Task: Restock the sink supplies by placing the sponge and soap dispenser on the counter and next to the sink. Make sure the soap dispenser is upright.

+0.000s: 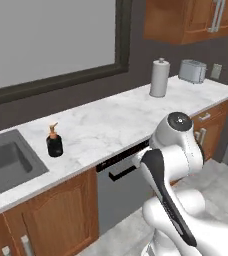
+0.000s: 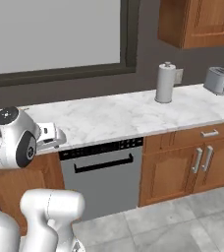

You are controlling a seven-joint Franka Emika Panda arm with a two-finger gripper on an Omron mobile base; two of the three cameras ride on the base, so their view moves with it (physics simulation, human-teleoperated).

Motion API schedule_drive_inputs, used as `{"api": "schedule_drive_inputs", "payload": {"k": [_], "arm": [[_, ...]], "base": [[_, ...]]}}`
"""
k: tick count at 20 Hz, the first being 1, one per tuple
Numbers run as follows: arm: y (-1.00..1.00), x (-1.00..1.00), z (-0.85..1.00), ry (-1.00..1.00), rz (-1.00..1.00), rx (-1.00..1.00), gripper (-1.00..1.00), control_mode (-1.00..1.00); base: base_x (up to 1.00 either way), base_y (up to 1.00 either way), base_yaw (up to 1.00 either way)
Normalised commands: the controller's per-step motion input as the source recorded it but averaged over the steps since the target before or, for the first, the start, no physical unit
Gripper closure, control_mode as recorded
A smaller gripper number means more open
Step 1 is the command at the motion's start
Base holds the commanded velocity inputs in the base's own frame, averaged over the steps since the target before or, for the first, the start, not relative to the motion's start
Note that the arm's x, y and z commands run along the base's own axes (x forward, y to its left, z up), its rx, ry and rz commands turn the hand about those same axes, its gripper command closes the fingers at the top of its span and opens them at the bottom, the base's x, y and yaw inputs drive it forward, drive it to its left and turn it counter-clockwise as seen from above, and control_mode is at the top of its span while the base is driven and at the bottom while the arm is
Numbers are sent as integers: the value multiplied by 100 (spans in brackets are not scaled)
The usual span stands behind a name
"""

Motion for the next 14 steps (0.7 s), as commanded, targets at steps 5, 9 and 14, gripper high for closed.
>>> {"api": "schedule_drive_inputs", "payload": {"k": [5, 9, 14], "arm": [[0, 0, 0, 0, 0, 0, -100, 100], [0, 0, 0, 0, 0, 0, -100, 100], [0, 0, 0, 0, 0, 0, -100, 100]], "base": [[-26, -22, -57], [-19, -62, -47], [-15, -86, -38]]}}
